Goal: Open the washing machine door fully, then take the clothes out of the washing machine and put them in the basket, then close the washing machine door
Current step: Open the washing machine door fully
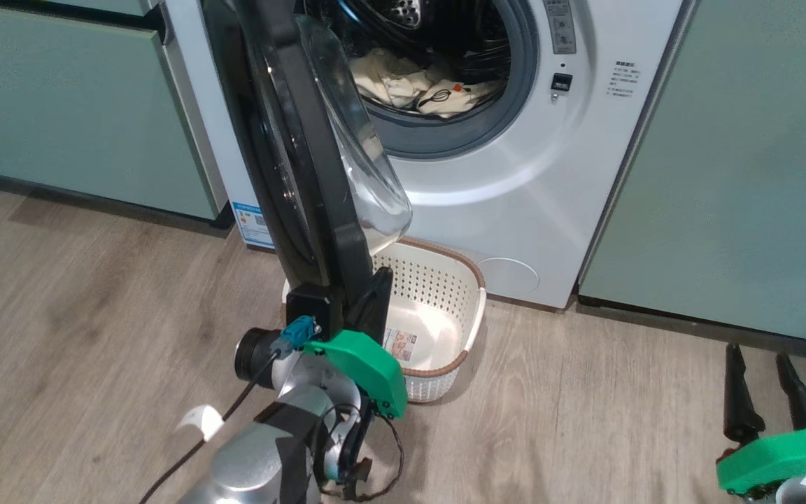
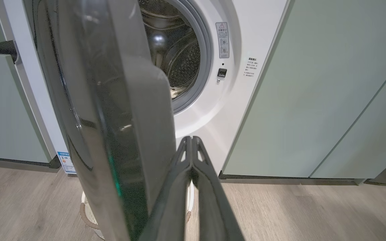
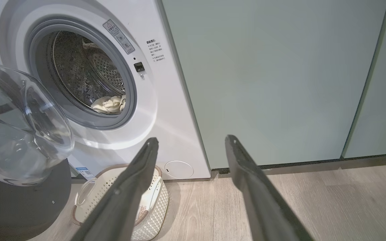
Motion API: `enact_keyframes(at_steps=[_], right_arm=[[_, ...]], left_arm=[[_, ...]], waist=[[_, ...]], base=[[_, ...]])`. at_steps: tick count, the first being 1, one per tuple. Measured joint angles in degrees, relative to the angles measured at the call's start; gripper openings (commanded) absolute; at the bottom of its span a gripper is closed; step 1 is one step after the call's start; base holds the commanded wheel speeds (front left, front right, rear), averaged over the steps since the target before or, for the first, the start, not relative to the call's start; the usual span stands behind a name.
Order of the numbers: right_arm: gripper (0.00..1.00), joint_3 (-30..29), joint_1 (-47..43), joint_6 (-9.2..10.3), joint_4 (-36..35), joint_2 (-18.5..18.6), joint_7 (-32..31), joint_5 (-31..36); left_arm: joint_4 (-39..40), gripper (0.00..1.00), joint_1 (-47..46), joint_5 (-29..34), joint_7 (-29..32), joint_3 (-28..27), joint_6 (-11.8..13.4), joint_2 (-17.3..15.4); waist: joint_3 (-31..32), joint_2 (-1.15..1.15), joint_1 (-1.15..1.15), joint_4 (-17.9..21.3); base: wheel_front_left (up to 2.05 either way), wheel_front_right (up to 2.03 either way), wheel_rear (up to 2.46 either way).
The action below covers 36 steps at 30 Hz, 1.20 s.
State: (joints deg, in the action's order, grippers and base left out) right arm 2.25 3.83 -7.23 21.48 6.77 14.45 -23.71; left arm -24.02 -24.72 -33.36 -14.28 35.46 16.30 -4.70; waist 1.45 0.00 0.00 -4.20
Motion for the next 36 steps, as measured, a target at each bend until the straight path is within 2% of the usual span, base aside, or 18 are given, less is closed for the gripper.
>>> enact_keyframes(at_steps=[12, 36], right_arm=[[1.0, 0.0, 0.0, 0.0, 0.1, 0.0, 0.0, -0.1], [1.0, -0.1, 0.0, 0.0, 0.2, -0.2, 0.0, -0.1]], left_arm=[[1.5, 0.0, 1.4, -0.2, 0.2, -0.2, 0.9, -1.4], [5.6, 0.0, 4.7, -1.1, 1.2, -2.0, 3.6, -5.4]], waist=[[0.0, 0.0, 0.0, -1.8], [0.2, 0.0, 0.0, -8.0]], base=[[0.0, 0.0, 0.0], [0.0, 0.0, 0.0]])
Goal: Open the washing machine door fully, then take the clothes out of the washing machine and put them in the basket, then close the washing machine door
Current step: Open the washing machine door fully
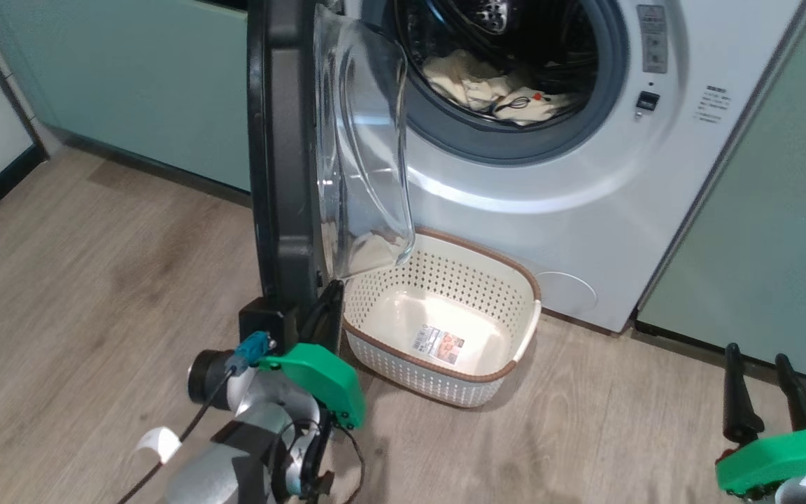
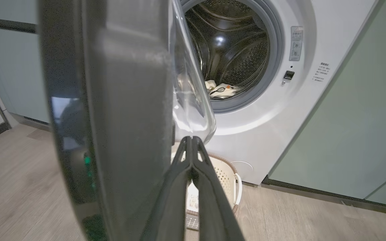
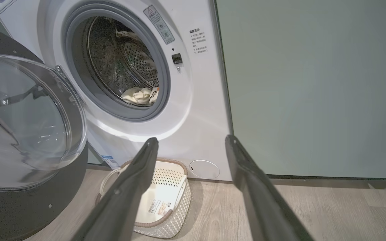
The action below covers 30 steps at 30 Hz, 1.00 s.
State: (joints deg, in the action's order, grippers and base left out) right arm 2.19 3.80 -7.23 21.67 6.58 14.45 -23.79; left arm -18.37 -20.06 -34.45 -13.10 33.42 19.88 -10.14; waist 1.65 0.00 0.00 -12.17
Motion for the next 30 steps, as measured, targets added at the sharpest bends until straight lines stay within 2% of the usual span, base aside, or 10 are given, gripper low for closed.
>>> enact_keyframes(at_steps=[11, 18, 26, 30], right_arm=[[1.0, -0.1, 0.0, 0.0, 0.0, -0.4, 0.0, -0.1], [1.0, -0.1, 0.0, 0.0, 0.0, -0.5, 0.0, -0.2], [1.0, -0.1, 0.0, 0.0, -0.1, -0.4, 0.0, -0.2], [1.0, 0.0, 0.0, 0.0, -0.1, -0.4, 0.0, -0.2]], left_arm=[[0.3, 0.0, 0.6, -1.2, 0.0, -2.4, 0.8, -2.0], [-2.7, 0.0, 0.7, -2.2, -0.6, -5.2, 0.7, -2.3], [-8.1, 0.0, -0.5, -3.2, -1.1, -9.7, -0.6, -2.2], [-10.7, 0.0, -3.1, -3.3, -1.1, -14.6, -1.6, -2.0]], waist=[[0.2, 0.0, 0.0, -3.1], [0.0, 0.0, 0.0, -5.2], [-0.7, 0.0, 0.0, -6.7], [-1.4, 0.0, 0.0, -7.4]], base=[[0.0, 0.0, 0.0], [0.0, 0.0, 0.0], [0.0, 0.0, 0.0], [0.0, 0.0, 0.0]])
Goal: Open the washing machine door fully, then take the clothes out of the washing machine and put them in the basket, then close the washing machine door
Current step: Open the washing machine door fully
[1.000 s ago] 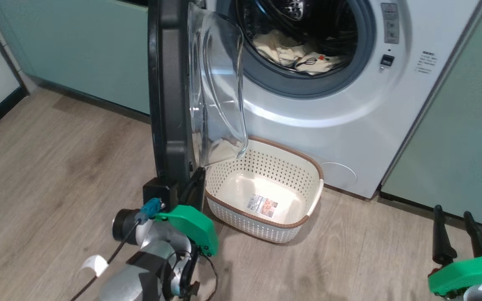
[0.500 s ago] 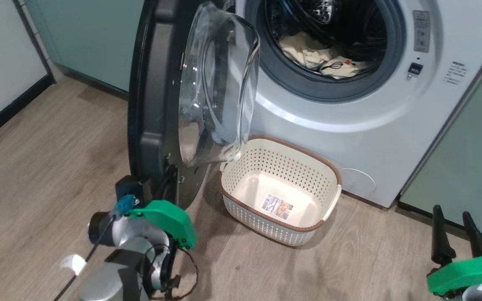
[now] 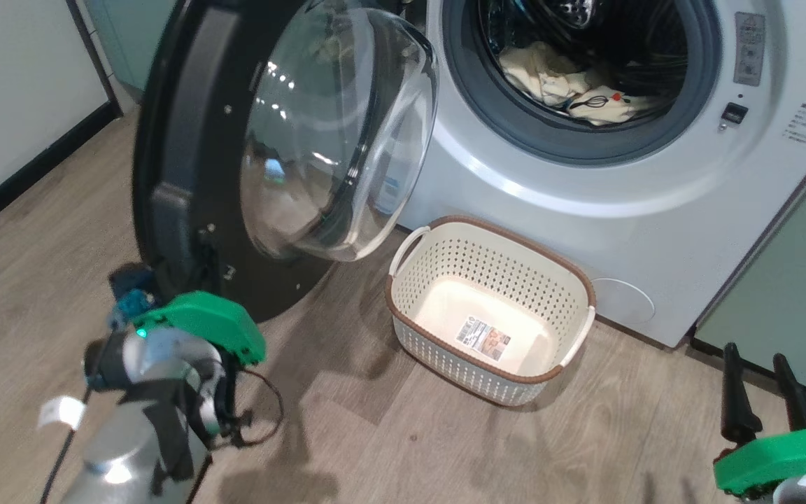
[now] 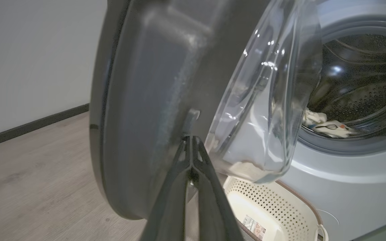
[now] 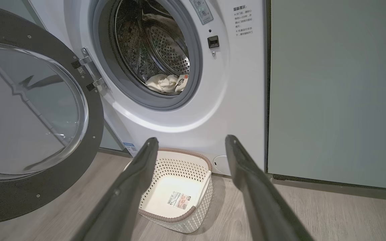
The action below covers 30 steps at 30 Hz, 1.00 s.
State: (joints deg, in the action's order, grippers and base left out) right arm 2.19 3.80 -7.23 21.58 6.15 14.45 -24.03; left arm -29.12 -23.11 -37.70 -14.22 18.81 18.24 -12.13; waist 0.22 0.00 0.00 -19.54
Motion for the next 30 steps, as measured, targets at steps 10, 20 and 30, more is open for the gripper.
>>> enact_keyframes(at_steps=[10, 20, 30], right_arm=[[1.0, 0.5, 0.0, 0.0, 0.0, 0.9, 0.0, 0.0], [1.0, 1.8, 1.5, 0.0, -0.1, 2.0, 0.0, 0.0], [1.0, 2.8, 4.4, 0.0, -0.3, 3.1, 0.0, 0.0]], left_arm=[[-7.1, 0.0, -4.3, 3.1, -0.2, -8.3, -4.0, 1.7], [-13.4, 0.0, -9.7, 6.4, -0.2, -17.3, -6.5, 3.1], [-17.0, 0.0, -14.9, 10.5, -0.2, -26.8, -8.1, 3.2]], waist=[[-1.5, 0.0, 0.0, -0.6], [-4.4, 0.0, 0.0, 0.0], [-8.3, 0.0, 0.0, 1.2]], base=[[0.0, 0.0, 0.0], [0.0, 0.0, 0.0], [0.0, 0.0, 0.0]])
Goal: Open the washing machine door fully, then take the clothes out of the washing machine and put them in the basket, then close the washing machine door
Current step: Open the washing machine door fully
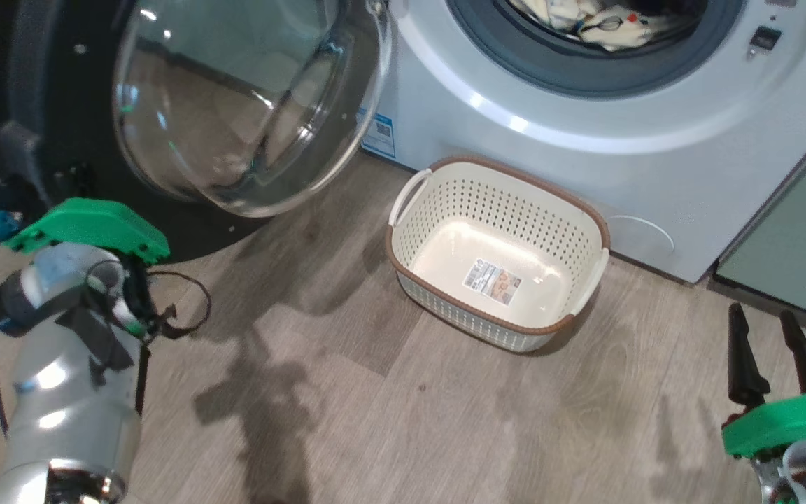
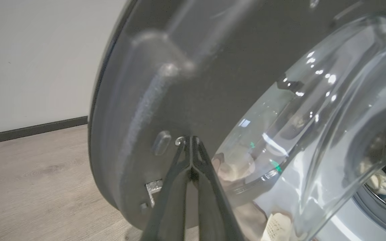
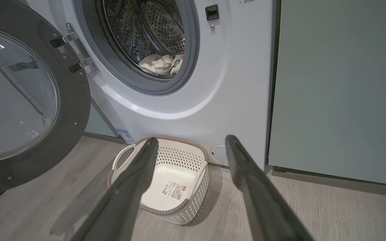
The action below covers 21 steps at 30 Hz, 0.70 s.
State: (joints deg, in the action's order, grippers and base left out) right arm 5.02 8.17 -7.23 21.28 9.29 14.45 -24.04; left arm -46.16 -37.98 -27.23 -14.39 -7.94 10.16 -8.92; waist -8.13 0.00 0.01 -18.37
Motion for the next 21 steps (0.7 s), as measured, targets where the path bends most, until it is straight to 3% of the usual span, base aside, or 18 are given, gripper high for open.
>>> enact_keyframes(at_steps=[15, 21], right_arm=[[1.0, 1.2, 2.9, 0.0, 0.0, 1.0, 0.0, 0.0], [1.0, 1.3, 2.9, 0.0, 0.3, 0.7, 0.0, 0.0]], left_arm=[[-2.5, 0.0, -3.1, 5.9, -0.3, -12.0, -2.6, 0.2], [-2.4, 0.0, -3.1, 8.3, -0.3, -14.3, -5.8, 0.9]], waist=[[-3.1, 0.0, 0.0, 2.4], [-1.7, 0.0, -0.01, 3.2]], base=[[0.0, 0.0, 0.0], [0.0, 0.0, 0.0]])
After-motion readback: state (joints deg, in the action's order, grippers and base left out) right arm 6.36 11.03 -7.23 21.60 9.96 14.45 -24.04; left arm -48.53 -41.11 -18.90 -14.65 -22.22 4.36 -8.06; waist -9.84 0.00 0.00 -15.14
